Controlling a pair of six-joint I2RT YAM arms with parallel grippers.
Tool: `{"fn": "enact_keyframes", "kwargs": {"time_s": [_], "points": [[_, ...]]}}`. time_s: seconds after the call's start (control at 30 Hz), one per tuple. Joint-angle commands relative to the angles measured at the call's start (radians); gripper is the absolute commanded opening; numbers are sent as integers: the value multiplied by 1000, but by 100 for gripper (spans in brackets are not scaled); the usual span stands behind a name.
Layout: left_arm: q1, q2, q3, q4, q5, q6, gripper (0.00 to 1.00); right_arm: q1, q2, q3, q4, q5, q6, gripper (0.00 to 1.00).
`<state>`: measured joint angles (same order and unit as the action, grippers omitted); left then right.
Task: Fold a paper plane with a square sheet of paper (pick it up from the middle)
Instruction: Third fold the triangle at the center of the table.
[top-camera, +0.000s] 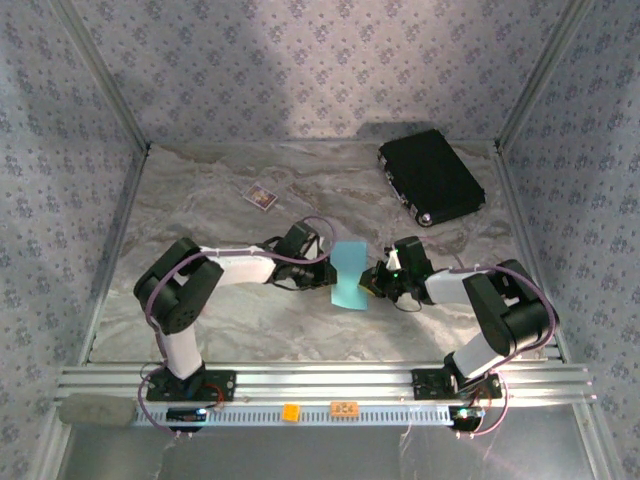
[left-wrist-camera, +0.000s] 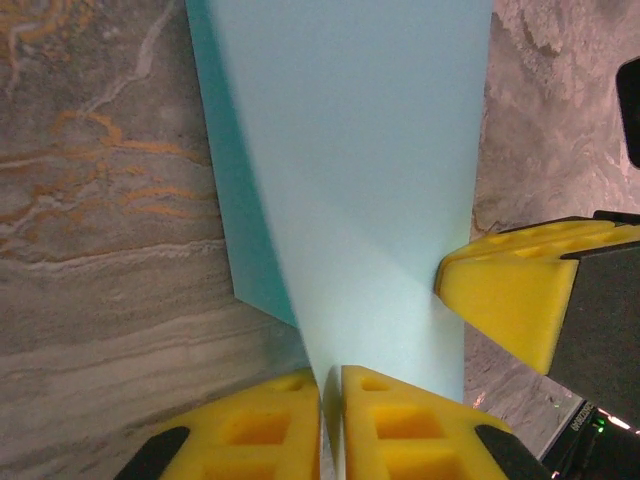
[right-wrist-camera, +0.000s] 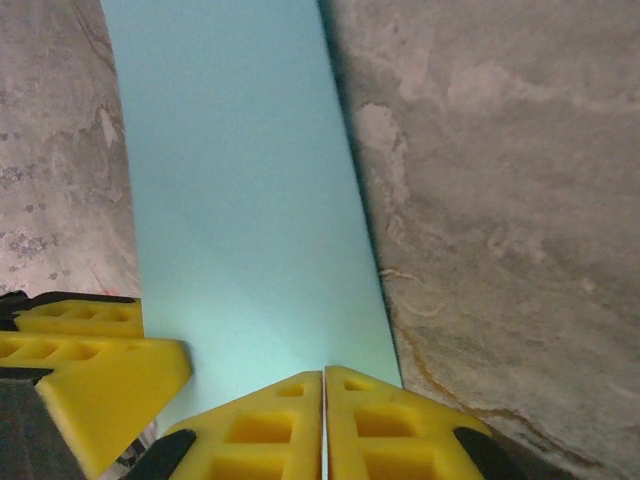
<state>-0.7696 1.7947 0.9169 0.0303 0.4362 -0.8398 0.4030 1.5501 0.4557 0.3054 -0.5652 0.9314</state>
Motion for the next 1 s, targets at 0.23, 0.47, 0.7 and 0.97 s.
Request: {"fn": "enact_keyframes", "kwargs": {"time_s": [0.23, 0.47, 0.7, 0.97], "points": [[37, -93, -62, 19, 1, -33, 3, 49, -153, -17, -98, 131, -75, 28], [65, -127, -106, 40, 47, -73, 3, 146, -321, 43, -297, 317, -262, 43], [81, -127, -95, 17, 101, -124, 3, 362, -389, 46, -269, 573, -526, 68], [90, -139, -92, 1, 112, -146, 3, 580, -348, 6, -136, 693, -882, 62]]}}
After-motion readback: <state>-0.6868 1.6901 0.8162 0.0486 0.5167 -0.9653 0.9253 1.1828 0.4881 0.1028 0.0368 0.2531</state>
